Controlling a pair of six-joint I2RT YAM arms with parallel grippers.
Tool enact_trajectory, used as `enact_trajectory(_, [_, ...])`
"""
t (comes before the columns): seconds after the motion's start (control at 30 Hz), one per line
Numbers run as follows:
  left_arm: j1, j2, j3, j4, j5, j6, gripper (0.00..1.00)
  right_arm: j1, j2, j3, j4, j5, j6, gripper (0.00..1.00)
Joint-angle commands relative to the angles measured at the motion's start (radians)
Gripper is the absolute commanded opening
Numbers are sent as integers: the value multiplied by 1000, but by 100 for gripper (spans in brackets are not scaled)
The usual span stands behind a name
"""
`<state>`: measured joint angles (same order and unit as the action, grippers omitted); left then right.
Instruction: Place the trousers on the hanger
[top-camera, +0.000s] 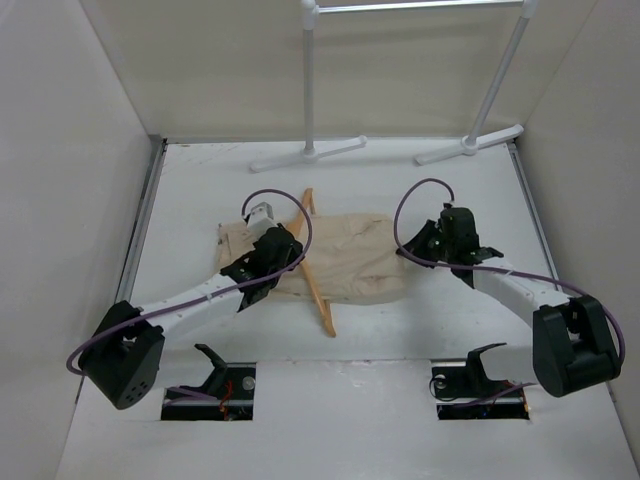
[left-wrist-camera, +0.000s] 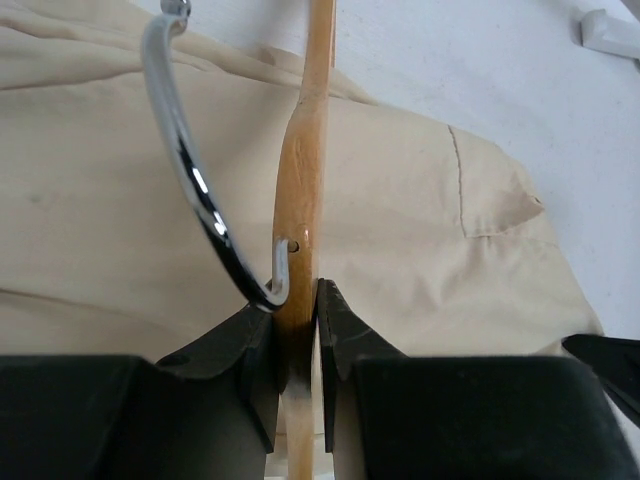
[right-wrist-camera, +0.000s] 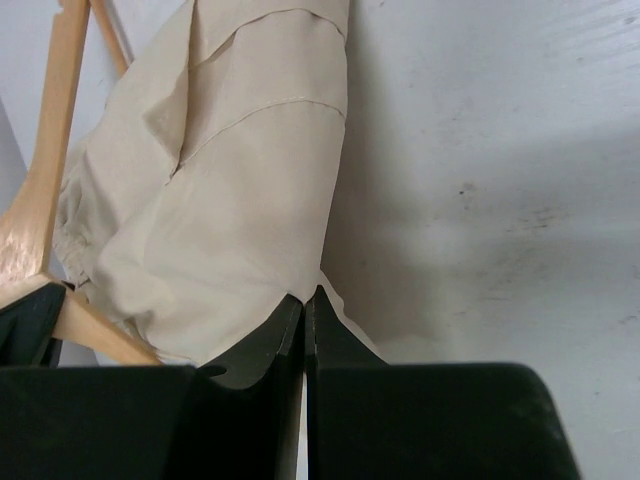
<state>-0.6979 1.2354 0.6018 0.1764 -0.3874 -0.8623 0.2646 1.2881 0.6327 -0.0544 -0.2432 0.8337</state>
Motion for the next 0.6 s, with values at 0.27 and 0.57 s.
enact_trajectory(0.27, [-13,-50,67,-241,-99,157,4,-25,10,13,11,35,-24,7])
enact_trajectory(0.57, [-136,2,222,-224,-111,140,4,-2,57,16,16,47,-18,10])
